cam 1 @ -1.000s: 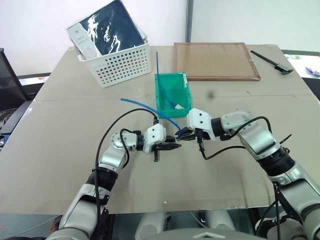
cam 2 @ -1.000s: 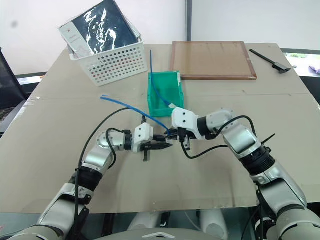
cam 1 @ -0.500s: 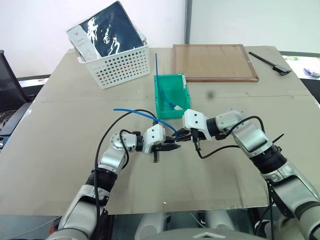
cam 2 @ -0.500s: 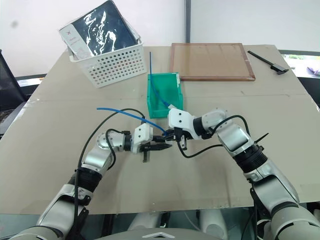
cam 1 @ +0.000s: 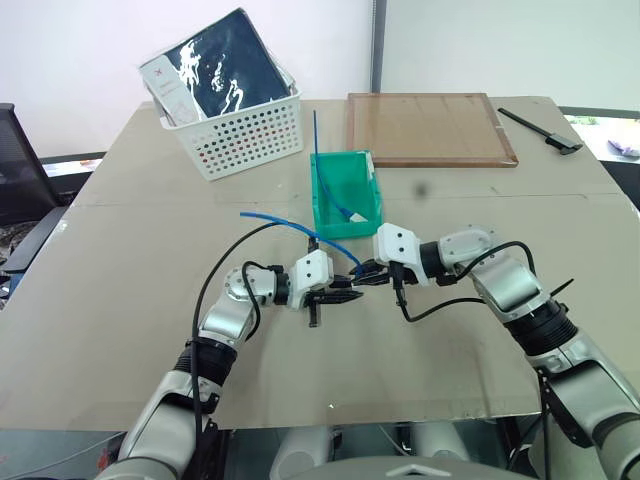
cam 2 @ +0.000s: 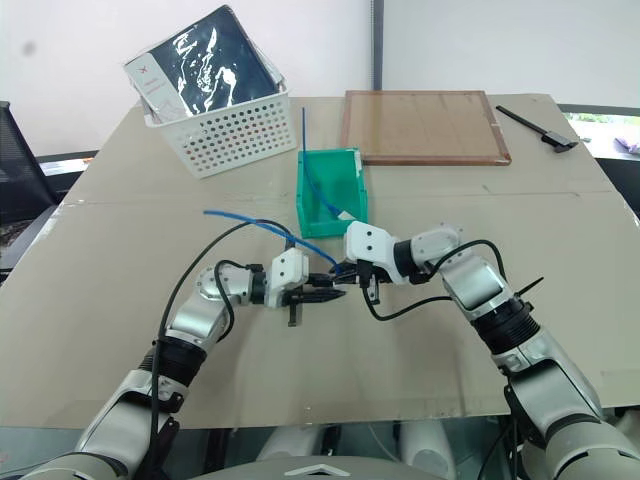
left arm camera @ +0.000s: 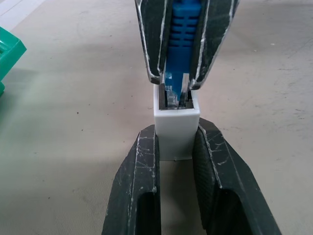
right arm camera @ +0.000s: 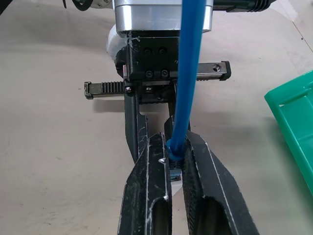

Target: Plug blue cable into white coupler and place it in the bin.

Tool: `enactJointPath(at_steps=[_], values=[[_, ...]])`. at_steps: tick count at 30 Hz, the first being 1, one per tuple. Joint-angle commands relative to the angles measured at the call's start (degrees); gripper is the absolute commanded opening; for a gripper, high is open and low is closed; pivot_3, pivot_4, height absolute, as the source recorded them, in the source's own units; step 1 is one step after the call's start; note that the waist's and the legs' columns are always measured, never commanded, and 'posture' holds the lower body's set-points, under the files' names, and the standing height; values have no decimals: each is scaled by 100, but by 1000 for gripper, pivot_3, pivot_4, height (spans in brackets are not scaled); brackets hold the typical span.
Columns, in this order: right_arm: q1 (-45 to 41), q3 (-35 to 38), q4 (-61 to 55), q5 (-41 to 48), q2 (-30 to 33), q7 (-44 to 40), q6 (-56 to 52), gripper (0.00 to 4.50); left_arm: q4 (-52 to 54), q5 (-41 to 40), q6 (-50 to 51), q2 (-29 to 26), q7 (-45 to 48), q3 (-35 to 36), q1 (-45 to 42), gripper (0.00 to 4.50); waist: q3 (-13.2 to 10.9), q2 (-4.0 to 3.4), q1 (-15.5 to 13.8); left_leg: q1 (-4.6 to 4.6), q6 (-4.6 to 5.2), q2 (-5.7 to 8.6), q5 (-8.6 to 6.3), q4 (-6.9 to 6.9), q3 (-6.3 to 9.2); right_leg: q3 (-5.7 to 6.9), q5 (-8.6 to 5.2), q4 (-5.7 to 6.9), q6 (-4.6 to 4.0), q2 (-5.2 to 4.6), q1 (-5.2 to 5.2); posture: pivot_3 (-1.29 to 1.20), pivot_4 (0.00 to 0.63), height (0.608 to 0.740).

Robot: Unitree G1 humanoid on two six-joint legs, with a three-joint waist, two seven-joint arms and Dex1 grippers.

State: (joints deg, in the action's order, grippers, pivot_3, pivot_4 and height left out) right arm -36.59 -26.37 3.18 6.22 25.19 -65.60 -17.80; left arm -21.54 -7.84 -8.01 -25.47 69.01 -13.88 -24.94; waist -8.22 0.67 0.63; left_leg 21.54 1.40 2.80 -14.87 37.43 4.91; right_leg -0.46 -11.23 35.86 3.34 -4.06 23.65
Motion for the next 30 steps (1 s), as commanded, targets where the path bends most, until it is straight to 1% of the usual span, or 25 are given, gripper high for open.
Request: enactJointPath(at_steps=[1,4,7,10,13,15,17,18,19,20,21,22,23,24,25,26,28,30], values=[[471,-622,515,-435,139,-194,-273,0,44,-57,-42,64,97,-19,-90,306,1,0,-2,0,0,0,0,0,1,1,0,0,0,0,-1,0,150,740],[497,-733,747,-455,-20,-201,-312,0,15,-49,-53,93,104,-32,-128,306,5,-1,0,-4,0,0,0,0,1,1,0,0,0,0,-6,0,150,740],[549,-838,935,-582,-43,-238,-220,0,8,-46,-60,96,117,-31,-141,306,14,-3,2,-19,0,1,0,-3,0,1,-1,0,0,0,-19,0,150,740],[566,-879,1068,-667,-79,-241,-175,0,-10,-29,-82,92,129,-23,-145,306,16,-3,4,-57,1,0,-1,-15,-4,-3,-4,-3,2,0,-47,0,150,740],[568,-735,1161,-637,-170,-148,-74,0,-11,-18,-82,112,112,-11,-140,306,32,-6,15,-86,1,-4,-1,-23,-3,-3,-17,-4,21,0,-69,0,150,740],[564,-402,1151,-550,-285,158,328,0,24,-40,-45,117,84,16,-125,306,36,-6,20,-90,1,-5,-1,-23,-3,-3,-17,-4,22,1,-73,0,150,740],[619,47,740,-149,-330,230,292,686,76,-83,17,105,67,58,-99,306,32,-6,7,-90,1,-6,-1,-22,-1,-2,-17,-4,22,2,-74,0,150,740],[667,245,474,-7,-312,279,288,1167,109,-113,69,101,55,87,-81,306,29,-6,4,-83,1,-5,-1,-22,3,1,-15,-5,19,1,-72,0,150,740],[720,400,217,98,-275,302,263,1391,138,-135,111,98,49,113,-67,306,20,-16,7,-80,1,-4,-1,-21,2,1,-14,-5,16,0,-70,0,150,740],[789,539,-58,210,-217,303,243,1985,172,-153,137,91,46,129,-52,306,17,-19,9,-66,1,-3,-1,-19,-3,-7,-5,-5,6,-1,-54,0,150,740],[877,720,-424,405,-149,308,112,2241,241,-190,205,82,38,153,-26,306,8,-19,3,-64,1,-3,-1,-20,-5,-9,-5,-5,4,-1,-52,0,150,740],[963,996,-888,672,-113,414,-96,2740,355,-277,363,79,8,205,5,306,-1,-16,-9,-60,1,-2,-1,-19,-4,-8,-5,-5,4,-1,-50,0,150,740],[1078,1287,-1465,990,-18,500,-365,3179,527,-388,549,61,-23,265,55,306,-9,-14,-6,-39,1,-3,-1,-16,1,-4,-4,-5,4,-1,-34,0,150,740],[1200,1553,-2011,1223,88,617,-581,3732,720,-521,784,38,-62,335,103,306,-18,-16,1,-14,0,-3,-1,-12,1,-5,-3,-3,3,-1,-11,0,150,740],[1283,1713,-2367,1367,167,705,-738,4202,861,-605,954,22,-90,381,139,306,-22,-13,7,34,0,-3,0,-1,4,-3,-2,2,3,-1,35,0,150,740],[1375,1883,-2716,1456,204,902,-877,4363,1038,-690,1130,-11,-127,440,194,306,-26,-11,15,41,-1,-4,0,-1,5,-3,-1,2,3,-1,42,0,150,740],[1795,2460,-3759,1800,316,1456,-1371,4363,1573,-1011,1719,-146,-229,658,326,306,-34,3,14,42,-1,-6,0,-4,5,-3,-1,1,3,0,44,0,150,740],[2250,2867,-4544,2026,418,1910,-1783,4363,2049,-1315,2312,-256,-427,883,427,306,-37,5,2,46,-2,-12,-1,-13,17,9,-3,-4,1,-1,46,0,150,740]])
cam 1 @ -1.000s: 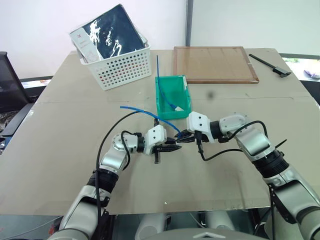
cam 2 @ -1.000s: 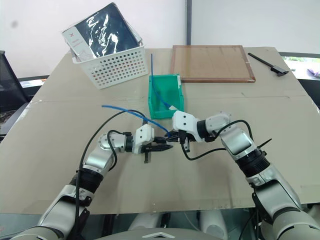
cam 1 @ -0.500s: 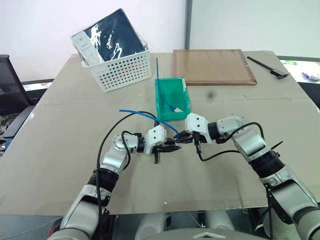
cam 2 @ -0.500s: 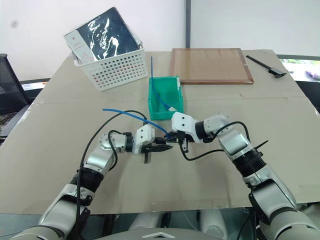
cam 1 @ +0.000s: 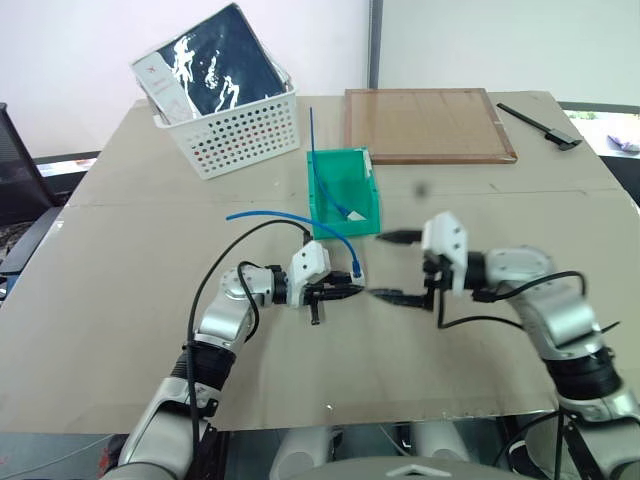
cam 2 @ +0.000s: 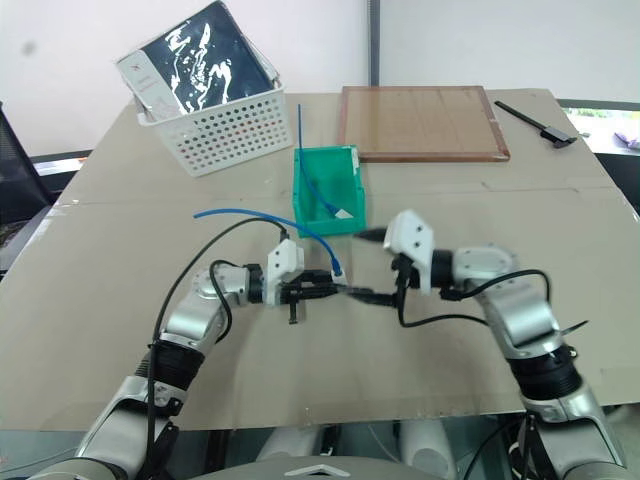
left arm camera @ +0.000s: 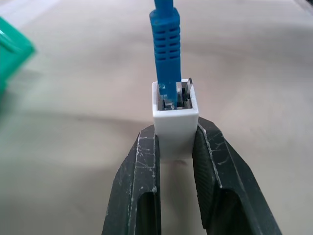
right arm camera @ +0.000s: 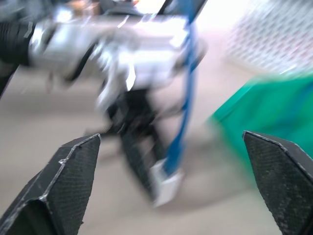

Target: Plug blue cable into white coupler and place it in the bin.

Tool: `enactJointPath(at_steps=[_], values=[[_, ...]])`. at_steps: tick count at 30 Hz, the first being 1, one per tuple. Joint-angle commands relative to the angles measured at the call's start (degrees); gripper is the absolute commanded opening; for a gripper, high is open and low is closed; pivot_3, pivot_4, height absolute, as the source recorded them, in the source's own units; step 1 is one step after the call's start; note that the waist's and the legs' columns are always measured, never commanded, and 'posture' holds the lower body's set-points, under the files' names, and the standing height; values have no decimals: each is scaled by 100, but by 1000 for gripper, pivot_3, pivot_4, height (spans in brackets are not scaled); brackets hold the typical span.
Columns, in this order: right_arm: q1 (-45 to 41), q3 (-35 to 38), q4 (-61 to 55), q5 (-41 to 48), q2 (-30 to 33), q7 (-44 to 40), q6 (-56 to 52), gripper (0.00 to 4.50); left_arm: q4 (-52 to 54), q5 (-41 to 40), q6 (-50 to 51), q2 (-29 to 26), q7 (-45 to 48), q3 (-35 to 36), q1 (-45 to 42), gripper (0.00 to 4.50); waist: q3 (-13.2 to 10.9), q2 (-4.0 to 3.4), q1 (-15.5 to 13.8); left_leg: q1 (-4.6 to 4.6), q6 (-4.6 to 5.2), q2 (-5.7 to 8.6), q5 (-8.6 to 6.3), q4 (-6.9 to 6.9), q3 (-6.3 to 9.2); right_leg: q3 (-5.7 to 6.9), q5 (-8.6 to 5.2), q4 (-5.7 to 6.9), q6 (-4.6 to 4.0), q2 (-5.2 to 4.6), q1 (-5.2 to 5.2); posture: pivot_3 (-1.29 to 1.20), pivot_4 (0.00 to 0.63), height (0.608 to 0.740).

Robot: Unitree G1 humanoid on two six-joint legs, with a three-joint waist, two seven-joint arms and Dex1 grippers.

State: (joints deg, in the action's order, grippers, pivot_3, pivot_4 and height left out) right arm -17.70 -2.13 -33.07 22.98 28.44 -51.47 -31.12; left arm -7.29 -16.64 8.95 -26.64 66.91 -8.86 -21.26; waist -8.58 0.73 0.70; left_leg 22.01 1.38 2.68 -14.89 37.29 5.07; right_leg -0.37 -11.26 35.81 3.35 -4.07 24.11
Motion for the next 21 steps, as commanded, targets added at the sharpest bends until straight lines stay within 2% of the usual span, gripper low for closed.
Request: enactJointPath(at_steps=[1,5,7,10,15,20,21], values=[[627,529,-1186,309,175,643,-536,4363,838,-585,945,-172,-385,498,74,306,-2,1,-7,4,0,0,0,-4,1,2,0,-4,0,0,4,0,150,740],[1686,868,-2020,123,194,1391,-684,4363,1477,-1358,2884,-134,-1522,1125,-353,306,-22,23,-40,6,1,5,0,0,0,4,-1,-4,4,-7,1,0,150,740],[2331,1062,-2357,-67,196,1672,-637,4363,1409,-1764,4380,-191,-2095,1380,-1052,306,-41,35,-110,6,1,5,1,10,3,8,-13,0,24,-6,-5,0,150,740],[3336,1288,-2661,-524,158,2044,-156,4363,770,-1911,5454,-77,-2757,1650,-2158,306,-58,62,-146,-2,1,7,2,24,27,39,-21,3,37,-1,-29,0,150,740],[4084,1310,-2693,-743,105,2426,388,4363,-516,-1560,6035,253,-3303,1474,-3359,306,-58,60,-59,-27,-3,14,3,15,7,19,-25,2,43,-4,-44,0,150,740],[4233,1304,-2693,-764,108,2721,581,4363,-2088,-919,5568,710,-3601,1049,-4211,306,-71,75,-38,-20,-26,18,16,14,7,18,-25,-1,42,-4,-40,0,150,740],[4258,1313,-2693,-730,135,2751,626,4500,-2224,-894,5528,742,-3523,1005,-4319,1306,-71,75,-21,-20,-26,18,16,14,5,16,-25,-2,42,-4,-39,0,150,740]])
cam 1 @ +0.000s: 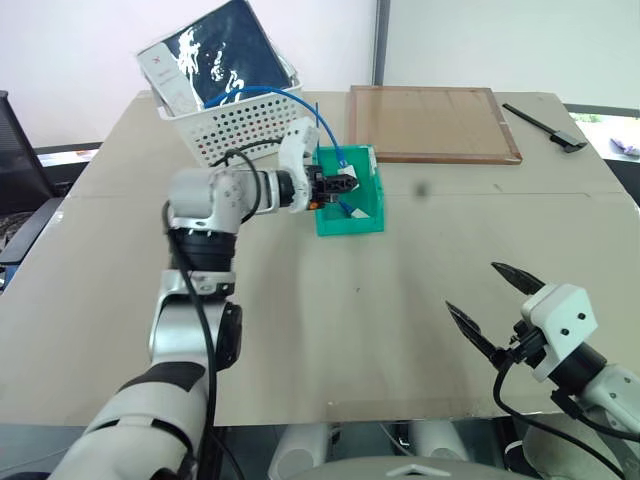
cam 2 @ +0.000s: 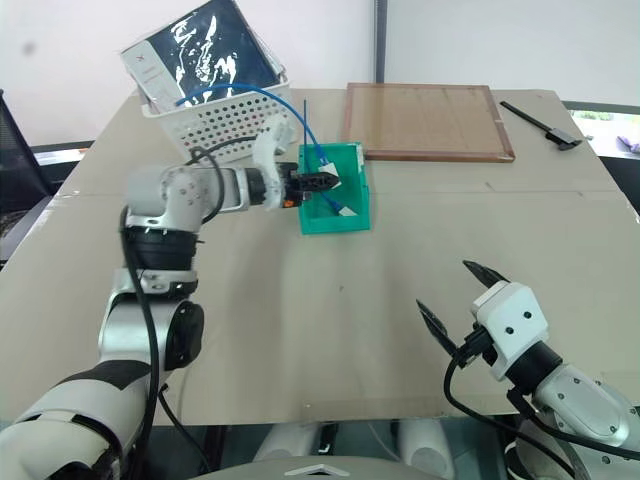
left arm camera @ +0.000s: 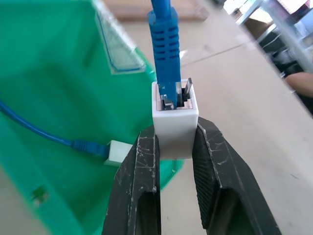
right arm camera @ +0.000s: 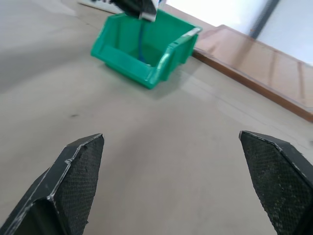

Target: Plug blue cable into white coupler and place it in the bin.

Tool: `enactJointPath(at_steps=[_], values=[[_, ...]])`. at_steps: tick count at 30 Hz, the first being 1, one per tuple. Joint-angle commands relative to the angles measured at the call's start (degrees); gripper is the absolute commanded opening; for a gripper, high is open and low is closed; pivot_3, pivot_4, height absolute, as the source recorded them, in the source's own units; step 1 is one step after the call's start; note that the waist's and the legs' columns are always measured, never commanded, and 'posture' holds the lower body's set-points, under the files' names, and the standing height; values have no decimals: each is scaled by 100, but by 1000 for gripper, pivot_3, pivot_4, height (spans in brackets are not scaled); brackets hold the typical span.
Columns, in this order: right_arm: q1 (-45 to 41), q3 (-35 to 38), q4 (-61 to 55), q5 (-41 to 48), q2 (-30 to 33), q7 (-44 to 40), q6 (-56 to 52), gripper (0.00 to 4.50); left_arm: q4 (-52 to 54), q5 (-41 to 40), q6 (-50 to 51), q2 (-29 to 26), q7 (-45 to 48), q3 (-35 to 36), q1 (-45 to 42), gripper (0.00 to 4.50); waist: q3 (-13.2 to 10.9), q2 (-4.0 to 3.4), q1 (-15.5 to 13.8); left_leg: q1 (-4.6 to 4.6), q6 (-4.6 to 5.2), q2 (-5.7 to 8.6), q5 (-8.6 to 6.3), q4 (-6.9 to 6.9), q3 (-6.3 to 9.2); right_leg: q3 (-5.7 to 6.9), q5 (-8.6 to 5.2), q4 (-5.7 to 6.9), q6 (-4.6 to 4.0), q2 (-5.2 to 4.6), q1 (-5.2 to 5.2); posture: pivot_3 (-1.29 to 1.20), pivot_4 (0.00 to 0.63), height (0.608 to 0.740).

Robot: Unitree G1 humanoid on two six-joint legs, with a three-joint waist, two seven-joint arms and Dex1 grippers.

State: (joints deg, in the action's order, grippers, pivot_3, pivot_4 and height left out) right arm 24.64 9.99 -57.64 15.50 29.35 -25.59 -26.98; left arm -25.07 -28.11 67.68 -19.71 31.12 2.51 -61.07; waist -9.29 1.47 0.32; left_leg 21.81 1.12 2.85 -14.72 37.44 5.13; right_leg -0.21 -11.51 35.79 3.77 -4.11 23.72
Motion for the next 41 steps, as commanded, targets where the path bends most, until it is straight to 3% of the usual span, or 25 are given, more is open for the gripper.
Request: enactJointPath(at_steps=[1,7,8,11,13,14,18,29,36,41], values=[[45,98,-236,42,68,191,249,4500,-556,239,-350,77,89,-97,-435,1534,-2,0,24,0,0,-1,0,-2,-2,-4,0,0,0,0,2,0,150,740],[180,127,-236,119,162,261,332,4500,-159,95,119,-195,265,-25,-373,4328,-19,1,40,12,-3,-6,1,-6,-8,-13,0,1,-1,1,20,0,150,740],[159,122,-236,107,162,251,290,4500,143,-31,357,-281,300,26,-254,4465,-23,0,49,11,-3,-6,1,-6,-11,-16,0,2,-1,1,20,0,150,740],[-106,83,-32,140,177,163,233,4500,1533,-259,392,-703,535,77,528,4465,-25,-2,54,10,-3,-8,1,-6,-15,-22,1,2,-2,0,21,0,150,740],[-373,103,236,261,170,74,269,4500,2692,-103,-421,-1005,625,81,1427,4465,-23,-8,127,-3,-4,-16,2,-11,-35,-48,11,5,-18,0,22,0,150,740],[-476,127,381,278,201,-3,317,4500,3096,-266,-855,-890,755,316,1850,4465,-24,-8,114,-13,-6,-19,1,-17,-49,-64,14,6,-25,0,22,0,150,740],[-830,241,890,389,301,-297,500,4500,4096,-181,-2166,-1103,1216,476,3260,4465,-31,-3,-37,0,-6,-18,1,-13,-37,-63,16,3,-29,-5,25,0,150,740],[-1430,855,2659,1146,1055,-1828,805,4500,4513,-410,-3666,-1403,2071,1262,5802,4465,-34,-7,-111,-2,25,-17,-15,-8,-41,-47,2,-2,-51,-4,18,0,150,740],[-1040,1346,3803,893,1708,-2754,1438,4500,4781,-261,-4412,-1760,2453,1742,7400,4465,-34,-8,-129,0,30,-19,-18,-9,-46,-48,2,-6,-53,-5,17,0,150,740],[-1016,1551,4438,811,1950,-3130,1753,4500,4639,-210,-4618,-1765,2358,1798,7654,4465,-35,-9,-118,-6,31,-25,-18,-7,-51,-48,-1,-5,-47,-5,12,0,150,740]])
